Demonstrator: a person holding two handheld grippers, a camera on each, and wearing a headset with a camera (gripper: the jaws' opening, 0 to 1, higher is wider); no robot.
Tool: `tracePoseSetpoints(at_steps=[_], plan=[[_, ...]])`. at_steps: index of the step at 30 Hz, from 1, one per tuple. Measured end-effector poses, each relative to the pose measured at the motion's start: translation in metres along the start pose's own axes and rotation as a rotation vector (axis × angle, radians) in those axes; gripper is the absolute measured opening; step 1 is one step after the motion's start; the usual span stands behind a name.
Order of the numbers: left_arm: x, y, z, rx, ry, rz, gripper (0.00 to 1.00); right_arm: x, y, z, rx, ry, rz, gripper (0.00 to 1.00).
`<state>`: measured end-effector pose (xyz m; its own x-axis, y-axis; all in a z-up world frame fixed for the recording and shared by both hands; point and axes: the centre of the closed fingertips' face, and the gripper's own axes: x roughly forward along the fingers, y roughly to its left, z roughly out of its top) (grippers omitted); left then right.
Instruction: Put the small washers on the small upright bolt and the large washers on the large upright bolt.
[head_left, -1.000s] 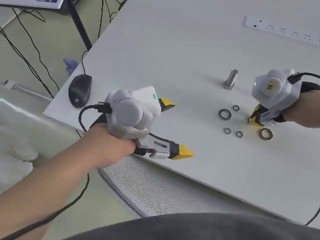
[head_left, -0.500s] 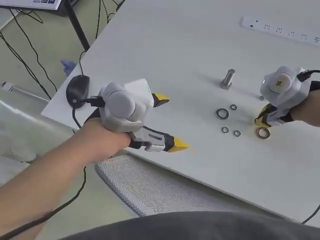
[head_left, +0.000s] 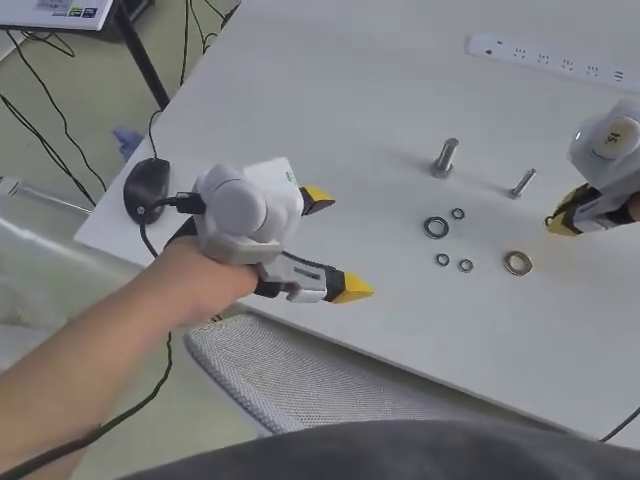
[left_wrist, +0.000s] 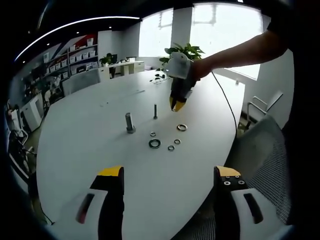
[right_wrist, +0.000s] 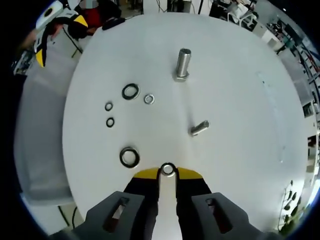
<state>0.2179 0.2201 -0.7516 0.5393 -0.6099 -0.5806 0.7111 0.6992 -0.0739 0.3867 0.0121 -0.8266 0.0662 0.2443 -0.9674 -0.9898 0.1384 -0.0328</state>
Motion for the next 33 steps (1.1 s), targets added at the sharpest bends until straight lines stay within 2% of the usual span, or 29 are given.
tracePoseSetpoints(at_steps=[5,6,8,15,18,22,27,33], plan=[[-0.001,0.000,-0.001,0.003,0.006,-0.002,0.72,-0.006,-0.008,0.008,-0.004,-0.011,-0.011,0.12],[-0.001,0.000,-0.001,0.002,0.004,-0.002,0.72,-0.003,-0.017,0.010,-0.004,-0.014,-0.014,0.12],[-0.002,-0.001,-0.001,0.002,0.005,-0.002,0.71,-0.003,-0.025,0.012,-0.004,-0.018,-0.020,0.12],[-0.005,0.000,-0.004,-0.003,0.012,-0.001,0.71,-0.014,-0.036,0.028,-0.027,-0.020,-0.035,0.12],[-0.006,0.001,-0.002,0.005,0.002,0.007,0.70,-0.019,-0.041,0.035,-0.054,-0.017,-0.039,0.12],[-0.006,0.001,0.000,-0.002,-0.006,0.009,0.70,-0.018,-0.049,0.042,-0.052,-0.028,-0.035,0.12],[-0.007,0.003,-0.001,-0.008,-0.011,0.014,0.74,-0.014,-0.047,0.044,-0.062,-0.021,-0.033,0.12],[-0.006,0.009,-0.004,-0.017,-0.016,0.032,0.83,-0.009,-0.051,0.047,-0.063,-0.011,-0.024,0.12]])
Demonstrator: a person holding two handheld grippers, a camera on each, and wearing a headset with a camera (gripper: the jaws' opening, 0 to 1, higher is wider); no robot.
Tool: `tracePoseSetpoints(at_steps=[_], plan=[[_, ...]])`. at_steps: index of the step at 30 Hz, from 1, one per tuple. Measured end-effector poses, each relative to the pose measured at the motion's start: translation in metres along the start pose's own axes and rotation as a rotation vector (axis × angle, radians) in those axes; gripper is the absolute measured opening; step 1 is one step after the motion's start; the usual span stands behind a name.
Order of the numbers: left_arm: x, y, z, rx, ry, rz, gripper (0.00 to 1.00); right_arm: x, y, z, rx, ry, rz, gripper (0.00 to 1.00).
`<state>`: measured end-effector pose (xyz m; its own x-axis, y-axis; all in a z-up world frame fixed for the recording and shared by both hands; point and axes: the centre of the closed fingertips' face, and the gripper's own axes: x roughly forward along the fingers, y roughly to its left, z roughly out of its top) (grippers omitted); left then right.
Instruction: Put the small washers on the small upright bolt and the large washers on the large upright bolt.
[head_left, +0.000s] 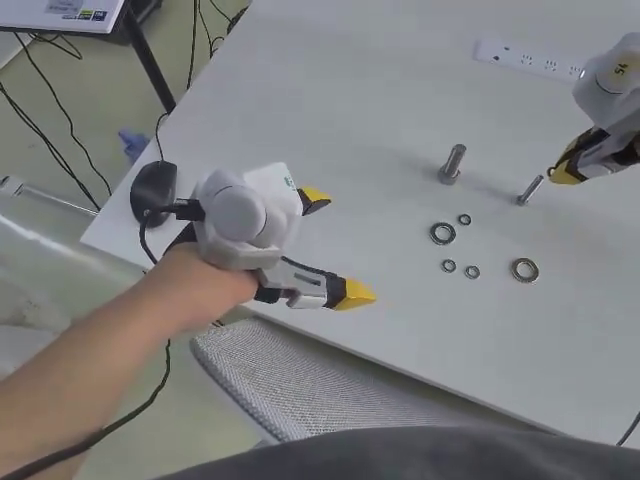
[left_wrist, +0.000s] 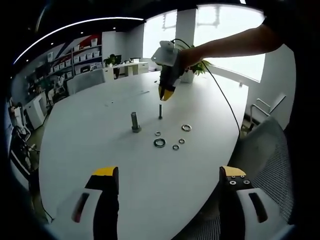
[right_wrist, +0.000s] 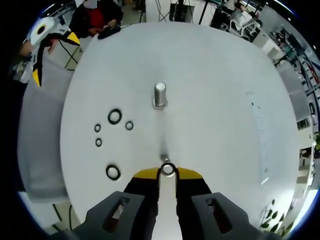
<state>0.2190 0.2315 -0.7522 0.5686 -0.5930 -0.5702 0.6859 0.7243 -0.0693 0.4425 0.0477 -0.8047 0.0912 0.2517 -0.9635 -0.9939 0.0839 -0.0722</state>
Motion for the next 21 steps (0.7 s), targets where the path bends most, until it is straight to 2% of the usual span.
tracePoseSetpoints(at_steps=[5,12,15,17,21], plan=[[0.003,0.006,-0.002,-0.005,0.003,0.015,0.90,0.002,0.002,0.006,-0.008,0.004,0.003,0.12],[0.005,0.005,0.000,-0.033,-0.016,0.006,0.99,0.008,0.002,0.004,-0.005,0.024,0.007,0.12],[0.006,0.003,-0.001,-0.046,-0.022,-0.001,0.99,0.008,0.003,0.005,-0.006,0.024,0.011,0.12],[0.005,0.001,0.002,-0.052,-0.042,-0.010,1.00,0.009,0.003,0.004,-0.004,0.027,0.012,0.12],[0.005,0.001,-0.001,-0.047,-0.027,-0.006,1.00,0.011,0.004,0.003,0.000,0.031,0.014,0.12]])
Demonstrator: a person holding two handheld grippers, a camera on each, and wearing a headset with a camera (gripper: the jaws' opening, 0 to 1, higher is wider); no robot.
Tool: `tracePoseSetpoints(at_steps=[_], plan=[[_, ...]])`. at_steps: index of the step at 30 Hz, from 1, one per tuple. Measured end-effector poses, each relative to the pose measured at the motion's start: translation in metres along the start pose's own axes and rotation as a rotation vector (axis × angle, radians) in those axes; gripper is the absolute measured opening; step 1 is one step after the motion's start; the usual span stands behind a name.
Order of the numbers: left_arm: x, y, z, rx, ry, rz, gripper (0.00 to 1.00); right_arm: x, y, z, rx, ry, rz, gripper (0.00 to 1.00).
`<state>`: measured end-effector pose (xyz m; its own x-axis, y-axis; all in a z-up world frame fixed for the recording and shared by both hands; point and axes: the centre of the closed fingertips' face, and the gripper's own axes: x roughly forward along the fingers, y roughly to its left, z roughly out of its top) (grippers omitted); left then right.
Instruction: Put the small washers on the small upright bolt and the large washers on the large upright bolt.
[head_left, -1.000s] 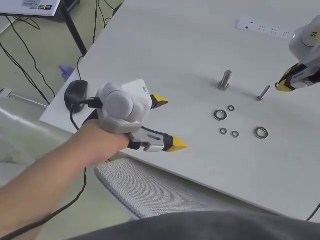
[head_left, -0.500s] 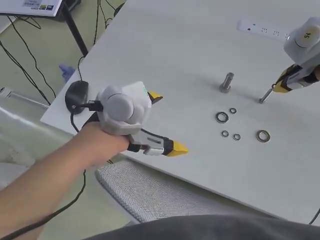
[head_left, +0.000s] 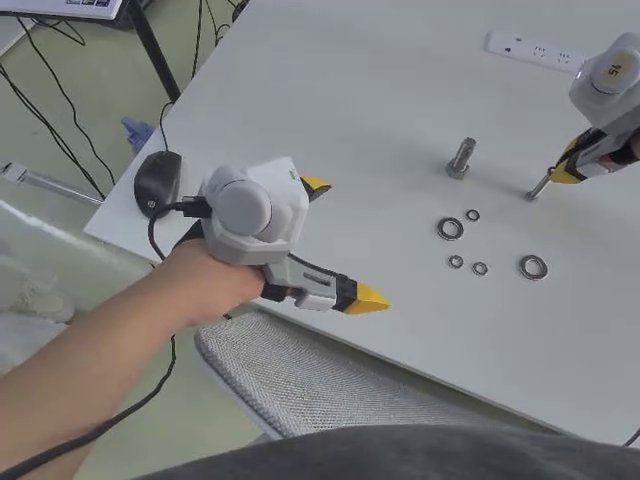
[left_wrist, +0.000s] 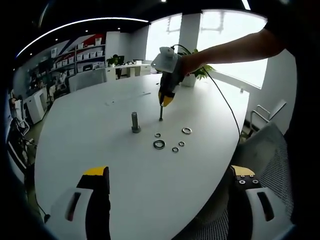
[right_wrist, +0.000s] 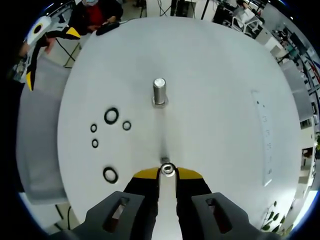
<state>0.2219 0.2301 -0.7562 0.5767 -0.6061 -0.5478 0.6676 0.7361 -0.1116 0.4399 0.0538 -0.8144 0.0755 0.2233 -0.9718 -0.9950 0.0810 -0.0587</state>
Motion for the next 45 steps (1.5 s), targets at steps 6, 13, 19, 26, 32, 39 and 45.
tracePoseSetpoints(at_steps=[6,13,19,26,32,39,45], plan=[[0.000,-0.001,-0.002,-0.006,0.004,-0.007,0.97,0.002,0.004,0.001,0.004,0.001,0.009,0.12],[0.002,-0.001,-0.005,-0.010,0.016,-0.011,0.94,0.006,0.003,0.000,0.003,0.002,0.003,0.12],[0.002,-0.002,-0.008,-0.016,0.023,-0.014,0.92,0.013,0.003,0.000,0.002,-0.002,0.006,0.12],[0.003,-0.003,-0.007,-0.027,0.018,-0.020,0.91,0.019,0.002,-0.002,-0.005,-0.002,0.004,0.12],[-0.001,-0.003,-0.009,-0.056,0.002,-0.004,0.90,0.031,0.001,-0.006,-0.007,0.005,0.006,0.12],[-0.003,0.000,-0.011,-0.065,0.004,0.013,0.89,0.044,0.000,-0.012,-0.007,0.034,-0.003,0.12],[-0.003,0.000,-0.010,-0.061,0.007,0.016,0.88,0.054,0.001,-0.016,-0.004,0.043,-0.005,0.12]])
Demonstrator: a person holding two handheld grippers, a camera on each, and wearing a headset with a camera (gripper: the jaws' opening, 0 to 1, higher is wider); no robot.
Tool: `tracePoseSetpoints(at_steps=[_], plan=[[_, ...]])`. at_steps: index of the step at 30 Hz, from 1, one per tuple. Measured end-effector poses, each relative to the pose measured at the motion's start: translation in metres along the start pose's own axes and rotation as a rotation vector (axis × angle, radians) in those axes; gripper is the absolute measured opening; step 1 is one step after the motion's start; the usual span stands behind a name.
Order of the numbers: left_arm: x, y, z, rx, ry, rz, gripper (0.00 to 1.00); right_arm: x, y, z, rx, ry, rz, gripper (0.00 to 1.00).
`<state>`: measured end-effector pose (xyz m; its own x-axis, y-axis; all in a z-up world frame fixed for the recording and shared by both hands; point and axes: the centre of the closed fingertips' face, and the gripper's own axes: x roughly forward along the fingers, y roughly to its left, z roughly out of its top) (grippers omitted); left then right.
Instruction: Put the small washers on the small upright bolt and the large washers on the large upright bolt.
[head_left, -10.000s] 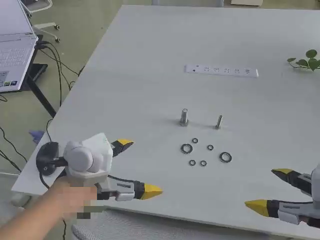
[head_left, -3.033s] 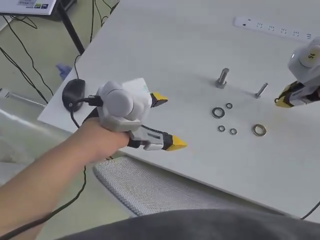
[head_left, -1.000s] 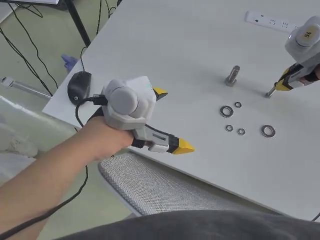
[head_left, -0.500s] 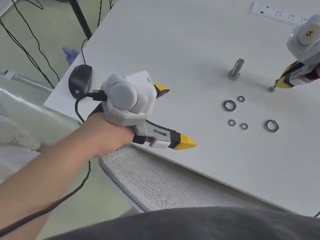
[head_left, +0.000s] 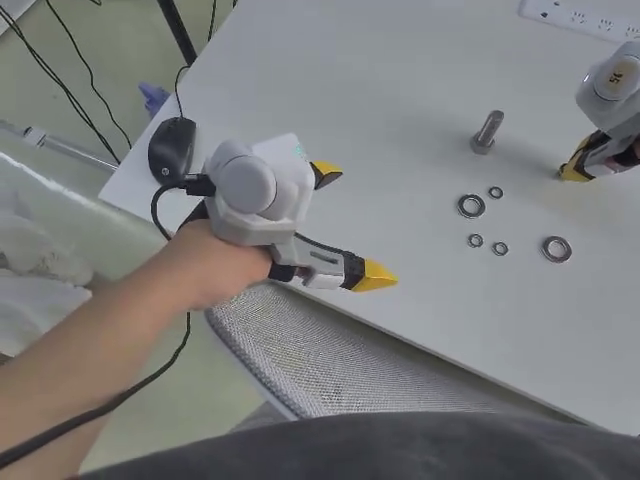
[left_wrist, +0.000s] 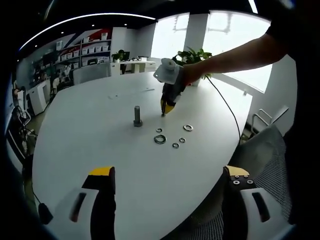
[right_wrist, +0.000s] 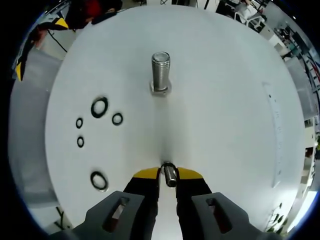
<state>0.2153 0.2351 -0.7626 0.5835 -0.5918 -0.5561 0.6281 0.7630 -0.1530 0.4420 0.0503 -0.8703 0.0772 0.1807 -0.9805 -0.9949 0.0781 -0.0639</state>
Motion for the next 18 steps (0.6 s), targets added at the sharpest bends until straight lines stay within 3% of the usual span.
tracePoseSetpoints(at_steps=[18], plan=[[-0.0033,-0.0027,-0.0049,0.008,0.024,-0.004,0.86,0.0033,0.0005,0.0040,-0.001,-0.005,0.014,0.13]])
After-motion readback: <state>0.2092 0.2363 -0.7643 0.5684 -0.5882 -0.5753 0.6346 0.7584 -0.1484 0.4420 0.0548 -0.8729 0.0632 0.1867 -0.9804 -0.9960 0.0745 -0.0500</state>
